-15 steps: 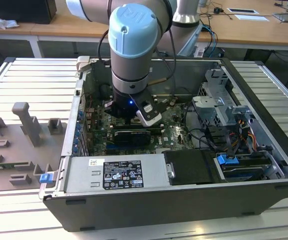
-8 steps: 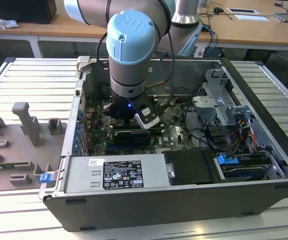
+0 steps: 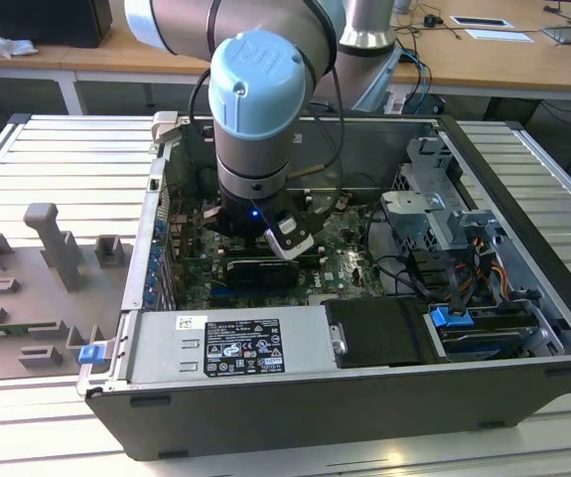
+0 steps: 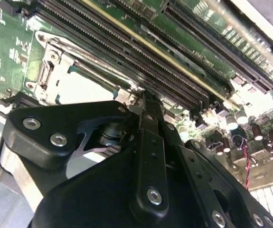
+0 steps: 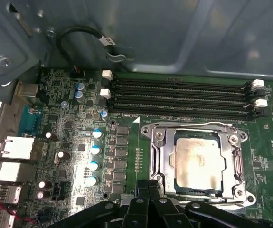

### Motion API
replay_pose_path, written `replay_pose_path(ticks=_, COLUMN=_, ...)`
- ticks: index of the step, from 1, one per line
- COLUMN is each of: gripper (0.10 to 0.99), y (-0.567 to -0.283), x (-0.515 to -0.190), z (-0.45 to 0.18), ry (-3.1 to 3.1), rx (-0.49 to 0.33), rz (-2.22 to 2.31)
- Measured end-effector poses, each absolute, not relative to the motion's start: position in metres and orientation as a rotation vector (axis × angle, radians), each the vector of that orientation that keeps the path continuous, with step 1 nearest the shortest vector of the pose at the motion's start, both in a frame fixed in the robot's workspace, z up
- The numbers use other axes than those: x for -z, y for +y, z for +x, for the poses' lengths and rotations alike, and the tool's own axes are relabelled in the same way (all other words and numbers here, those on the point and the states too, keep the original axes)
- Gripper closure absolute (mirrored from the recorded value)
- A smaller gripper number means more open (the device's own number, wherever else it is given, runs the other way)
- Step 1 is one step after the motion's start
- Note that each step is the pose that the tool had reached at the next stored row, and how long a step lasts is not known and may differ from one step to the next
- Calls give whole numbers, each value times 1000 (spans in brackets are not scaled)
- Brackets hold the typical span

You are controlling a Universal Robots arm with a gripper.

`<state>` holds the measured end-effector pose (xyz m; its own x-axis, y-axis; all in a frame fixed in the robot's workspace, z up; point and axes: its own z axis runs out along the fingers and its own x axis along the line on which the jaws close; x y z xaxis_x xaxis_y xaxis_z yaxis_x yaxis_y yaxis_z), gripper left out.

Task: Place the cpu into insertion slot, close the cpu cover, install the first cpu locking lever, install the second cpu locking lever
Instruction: 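Install the second cpu locking lever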

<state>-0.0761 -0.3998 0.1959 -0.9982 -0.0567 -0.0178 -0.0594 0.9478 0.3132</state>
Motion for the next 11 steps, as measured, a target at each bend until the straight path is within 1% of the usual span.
replay_pose_path(ticks=3, gripper=980, y=-400, x=-205, z=-76, ry=3092, rx=-498, rz=-92)
replay_pose_path(ticks=6, gripper=980, y=-400, x=-222, z=-76, ry=3092, rx=-497, rz=-92)
replay_pose_path(ticks=11, gripper=980, y=-400, x=-229, z=-76, ry=3092, rx=-497, rz=-92)
